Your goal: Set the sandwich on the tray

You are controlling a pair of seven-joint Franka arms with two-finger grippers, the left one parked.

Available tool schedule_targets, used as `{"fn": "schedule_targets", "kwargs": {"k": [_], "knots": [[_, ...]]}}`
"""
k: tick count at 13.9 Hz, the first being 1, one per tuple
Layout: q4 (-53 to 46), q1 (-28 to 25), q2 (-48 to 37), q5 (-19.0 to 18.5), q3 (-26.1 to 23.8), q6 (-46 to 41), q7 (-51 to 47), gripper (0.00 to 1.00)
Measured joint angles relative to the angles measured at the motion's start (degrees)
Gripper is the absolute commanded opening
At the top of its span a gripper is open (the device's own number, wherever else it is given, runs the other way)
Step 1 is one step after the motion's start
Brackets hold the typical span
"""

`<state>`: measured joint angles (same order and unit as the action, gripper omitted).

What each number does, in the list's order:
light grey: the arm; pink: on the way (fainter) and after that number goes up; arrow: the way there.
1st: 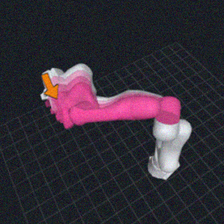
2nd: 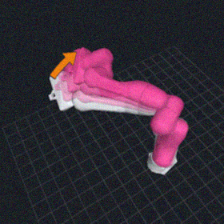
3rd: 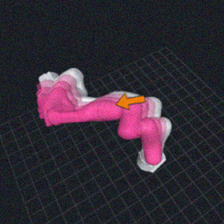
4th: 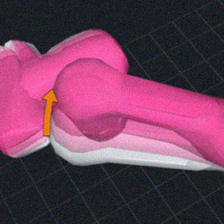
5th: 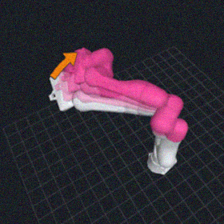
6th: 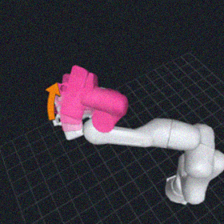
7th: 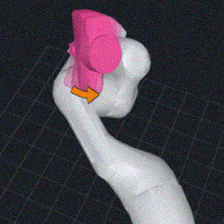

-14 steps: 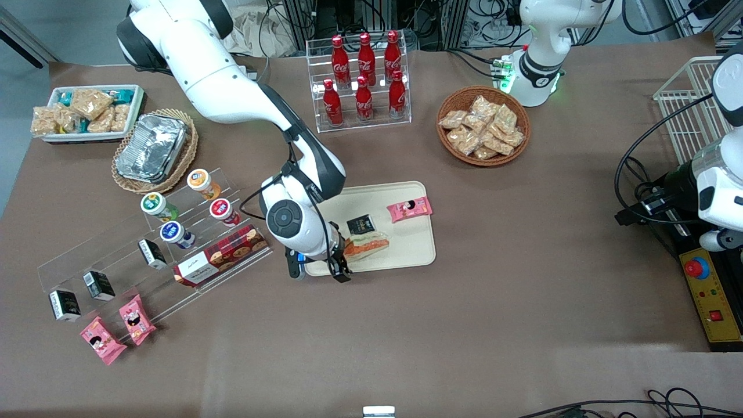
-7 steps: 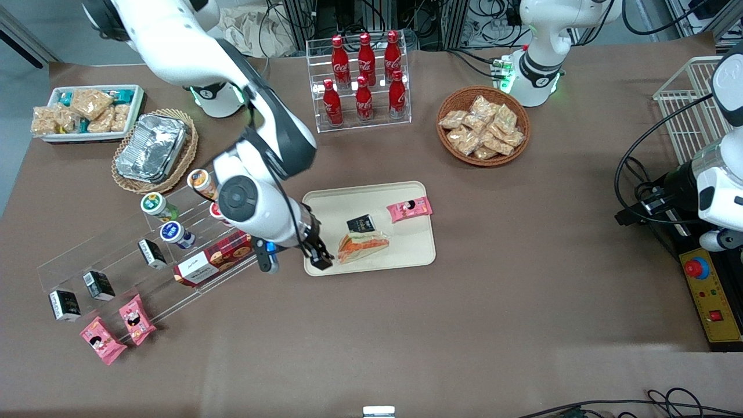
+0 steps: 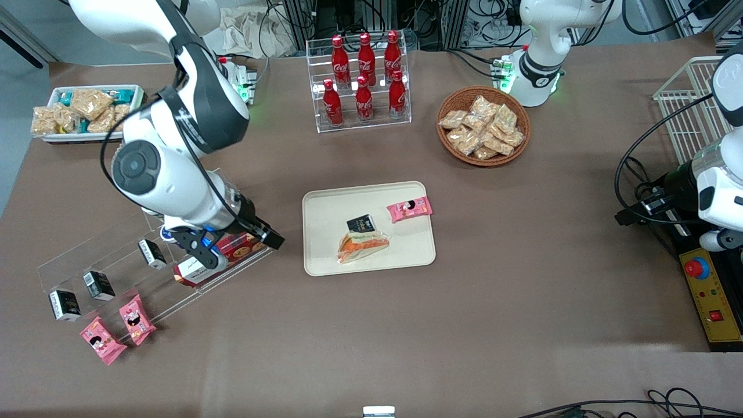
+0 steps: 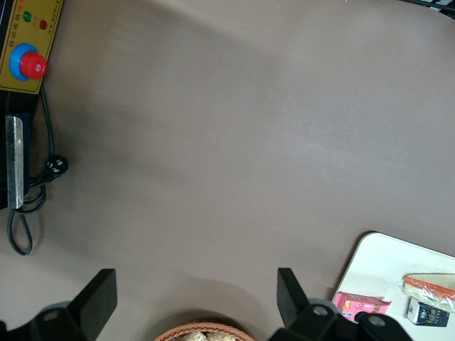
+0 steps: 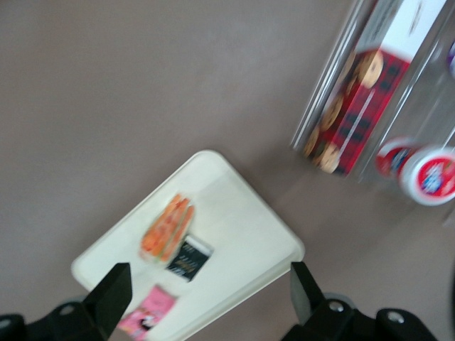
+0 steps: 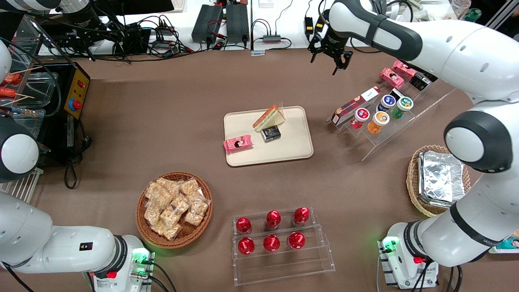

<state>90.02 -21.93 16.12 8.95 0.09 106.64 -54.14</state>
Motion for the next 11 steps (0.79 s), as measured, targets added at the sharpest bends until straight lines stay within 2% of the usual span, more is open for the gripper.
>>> {"fn": "schedule_targets", "kwargs": {"k": [2, 4, 9, 11], "knots": [[5.1, 0.9, -3.9, -1.9, 0.0, 2.5, 7.2, 0.99], [8.1, 4.2, -7.0, -2.2, 0.1, 2.7, 16.0, 0.99], [9.3, 17.4, -11.8, -2.4, 0.4, -0.8, 43.2, 0.99], [9.0, 21.8, -13.7, -2.4, 0.5, -2.3, 50.1, 0.99]]}}
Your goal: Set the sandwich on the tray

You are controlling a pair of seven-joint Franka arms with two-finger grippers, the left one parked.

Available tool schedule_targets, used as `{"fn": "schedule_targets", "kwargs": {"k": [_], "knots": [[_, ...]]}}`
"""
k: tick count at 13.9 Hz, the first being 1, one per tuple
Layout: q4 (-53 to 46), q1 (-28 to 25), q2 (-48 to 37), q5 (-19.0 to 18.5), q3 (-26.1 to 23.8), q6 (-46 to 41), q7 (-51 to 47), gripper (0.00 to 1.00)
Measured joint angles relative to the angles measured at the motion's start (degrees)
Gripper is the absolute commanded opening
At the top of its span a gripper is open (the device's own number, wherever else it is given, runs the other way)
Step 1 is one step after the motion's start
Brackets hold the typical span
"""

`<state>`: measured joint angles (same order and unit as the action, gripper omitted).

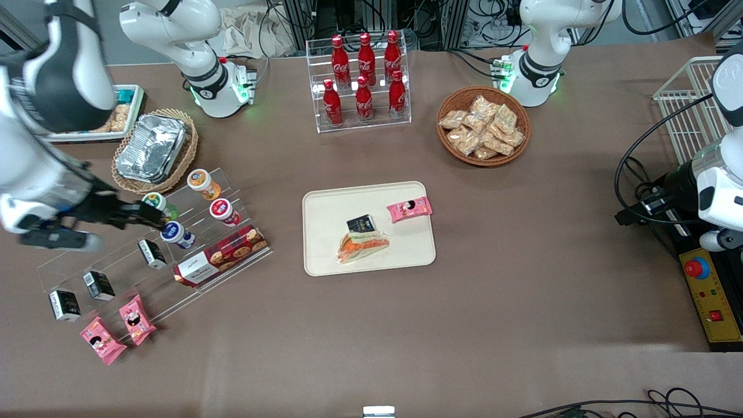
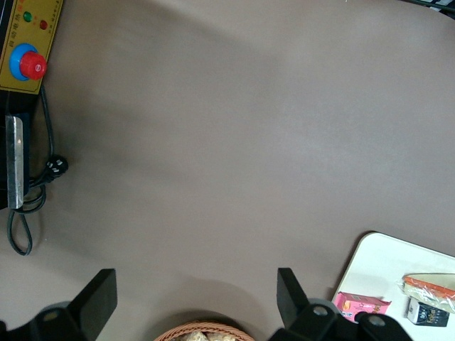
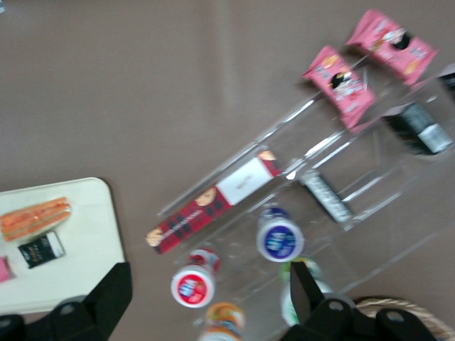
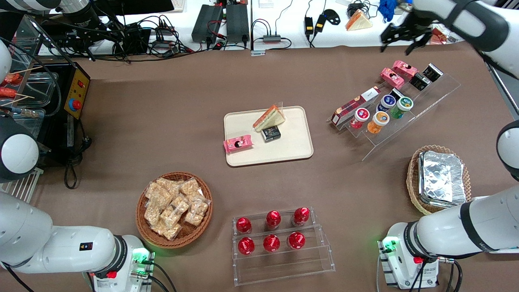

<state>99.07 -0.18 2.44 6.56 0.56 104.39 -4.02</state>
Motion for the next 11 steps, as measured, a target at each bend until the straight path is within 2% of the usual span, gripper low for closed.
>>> {"fn": "schedule_targets", "kwargs": {"k": [4, 11], "knots": [[-4.1, 1.2, -2.5, -3.6, -0.5, -4.3, 1.7, 0.99], [-7.1, 0.5, -2.2, -3.9, -1.0, -7.7, -1.9, 0.99]]}}
